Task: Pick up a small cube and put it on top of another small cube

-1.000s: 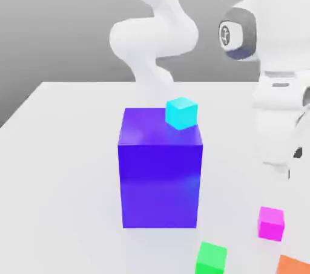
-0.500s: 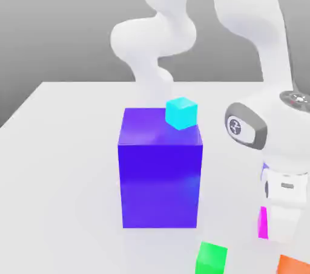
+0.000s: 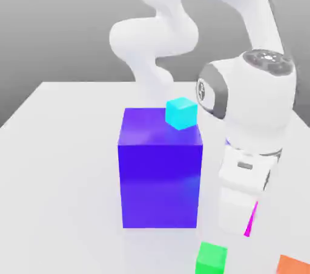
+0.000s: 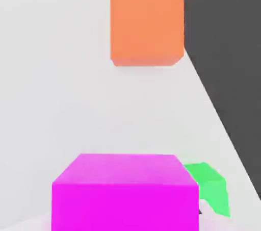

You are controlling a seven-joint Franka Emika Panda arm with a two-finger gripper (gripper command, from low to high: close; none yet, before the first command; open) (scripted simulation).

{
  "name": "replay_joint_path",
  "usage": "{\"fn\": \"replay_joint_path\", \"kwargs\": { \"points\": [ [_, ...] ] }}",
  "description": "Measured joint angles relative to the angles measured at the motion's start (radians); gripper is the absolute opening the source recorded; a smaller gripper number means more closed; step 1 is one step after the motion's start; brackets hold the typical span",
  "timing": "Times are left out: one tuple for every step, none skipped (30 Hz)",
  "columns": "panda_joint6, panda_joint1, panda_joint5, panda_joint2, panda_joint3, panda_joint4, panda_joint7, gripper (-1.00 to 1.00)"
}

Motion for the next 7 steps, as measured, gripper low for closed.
{"fn": "replay_joint_path", "kwargs": {
  "points": [
    [0.026, -0.006, 0.005, 0.030, 0.000, 0.004, -0.005, -1.00],
    [0.056, -0.010, 0.010, 0.063, 0.001, 0.007, -0.009, -1.00],
    [0.084, -0.012, 0.015, 0.095, 0.002, 0.010, -0.013, 1.00],
    [0.084, -0.012, 0.015, 0.095, 0.002, 0.010, -0.013, 1.00],
    [0.084, -0.012, 0.015, 0.095, 0.002, 0.010, -0.013, 1.00],
    [0.084, -0.012, 0.015, 0.095, 0.002, 0.010, -0.013, 1.00],
    [0.084, -0.012, 0.015, 0.095, 0.002, 0.010, -0.013, 1.00]
  ]
}}
